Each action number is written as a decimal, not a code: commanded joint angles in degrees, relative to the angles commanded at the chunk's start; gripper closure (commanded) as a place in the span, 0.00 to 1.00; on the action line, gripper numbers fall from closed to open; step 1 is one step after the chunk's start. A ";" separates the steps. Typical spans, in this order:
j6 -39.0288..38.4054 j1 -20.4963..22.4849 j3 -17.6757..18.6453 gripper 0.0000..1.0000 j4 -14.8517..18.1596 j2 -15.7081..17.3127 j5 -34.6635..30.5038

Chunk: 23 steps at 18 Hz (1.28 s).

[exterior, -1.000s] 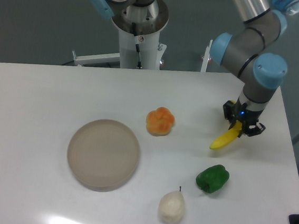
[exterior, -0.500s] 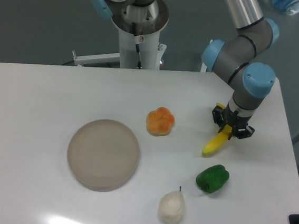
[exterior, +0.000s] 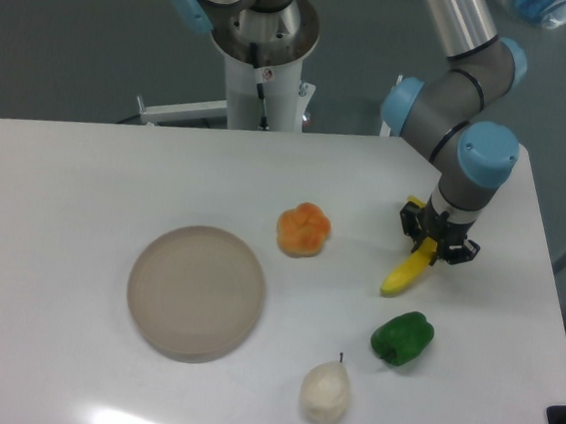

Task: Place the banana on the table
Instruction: 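Lower the held banana onto the table beside the green pepper, then open the gripper to release the banana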

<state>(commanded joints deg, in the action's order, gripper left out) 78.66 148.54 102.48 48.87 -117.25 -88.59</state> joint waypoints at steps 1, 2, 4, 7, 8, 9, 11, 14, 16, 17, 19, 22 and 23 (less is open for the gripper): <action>0.09 0.00 0.00 0.69 0.00 -0.09 -0.09; 0.09 0.00 -0.09 0.66 0.00 -0.09 0.00; 0.35 -0.09 -0.44 0.44 0.00 -0.18 -0.09; 0.35 0.00 -1.32 0.21 0.09 -0.35 -0.09; 0.09 0.00 -1.75 0.16 0.09 -0.35 -0.09; 0.09 -0.09 -2.63 0.09 0.17 -0.18 -0.17; 0.00 -0.70 -4.91 0.00 0.26 -0.18 -0.35; 0.26 -2.54 -10.09 0.00 0.44 -0.61 -0.97; 0.09 -4.03 -13.95 0.00 0.70 -1.31 -0.97; 0.00 -5.00 -16.15 0.00 1.23 -1.84 -1.23; 0.00 -5.89 -17.66 0.00 1.32 -2.11 -2.01; 0.09 -6.50 -20.47 0.00 1.41 -2.72 -2.55; 0.00 -6.59 -21.26 0.00 1.58 -2.81 -2.64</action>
<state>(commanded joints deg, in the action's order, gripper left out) 78.66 141.94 81.22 50.45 -120.06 -91.23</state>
